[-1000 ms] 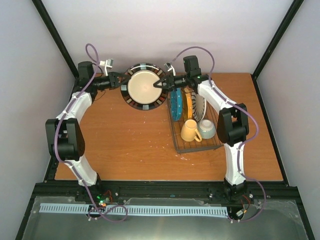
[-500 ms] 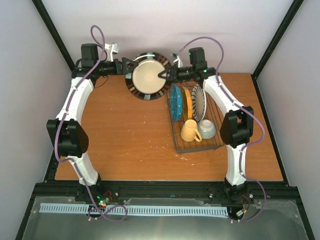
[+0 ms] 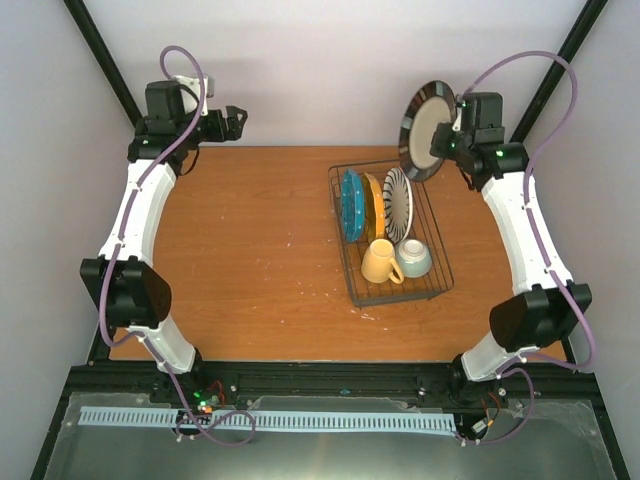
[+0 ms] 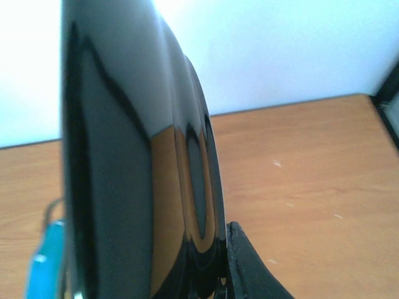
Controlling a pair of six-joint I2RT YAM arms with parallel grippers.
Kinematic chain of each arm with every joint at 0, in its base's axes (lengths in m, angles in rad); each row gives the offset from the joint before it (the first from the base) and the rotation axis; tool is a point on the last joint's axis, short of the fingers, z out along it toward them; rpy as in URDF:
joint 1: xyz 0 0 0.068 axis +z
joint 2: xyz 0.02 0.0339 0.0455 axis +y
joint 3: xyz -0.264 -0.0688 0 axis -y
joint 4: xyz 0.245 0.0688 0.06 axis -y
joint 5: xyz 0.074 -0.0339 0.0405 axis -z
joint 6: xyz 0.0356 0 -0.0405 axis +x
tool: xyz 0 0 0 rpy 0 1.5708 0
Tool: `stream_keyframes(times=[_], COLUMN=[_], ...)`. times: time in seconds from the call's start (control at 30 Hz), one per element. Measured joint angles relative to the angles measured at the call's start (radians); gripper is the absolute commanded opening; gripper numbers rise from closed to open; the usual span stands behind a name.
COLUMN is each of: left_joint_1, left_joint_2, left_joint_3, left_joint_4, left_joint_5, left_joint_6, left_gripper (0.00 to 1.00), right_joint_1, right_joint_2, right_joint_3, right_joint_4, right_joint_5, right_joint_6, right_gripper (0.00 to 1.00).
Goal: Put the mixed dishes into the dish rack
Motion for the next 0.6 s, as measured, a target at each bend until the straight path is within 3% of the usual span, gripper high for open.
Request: stream_keyframes(times=[0.2, 0.6], left_joint_1=[0.000, 0.000], left_joint_2=[0.028, 0.033], left_joint_3=[-0.011, -0.016], left_joint_4=[-0.021, -0.027], left_joint_5=[-0.034, -0.036], left_joint_6=[0.010, 0.025], left_gripper=[1.00, 1.00], right_joint_1=[0.010, 0.013], right_joint_2=[-0.064, -0.064], right_joint_3=[-0.082, -0.293], right_joint_4=[-0.068, -0.113], right_joint_5=[0.197, 0.228], right_joint_6=[-0.064, -0.142], right_gripper=[0.03, 0.03])
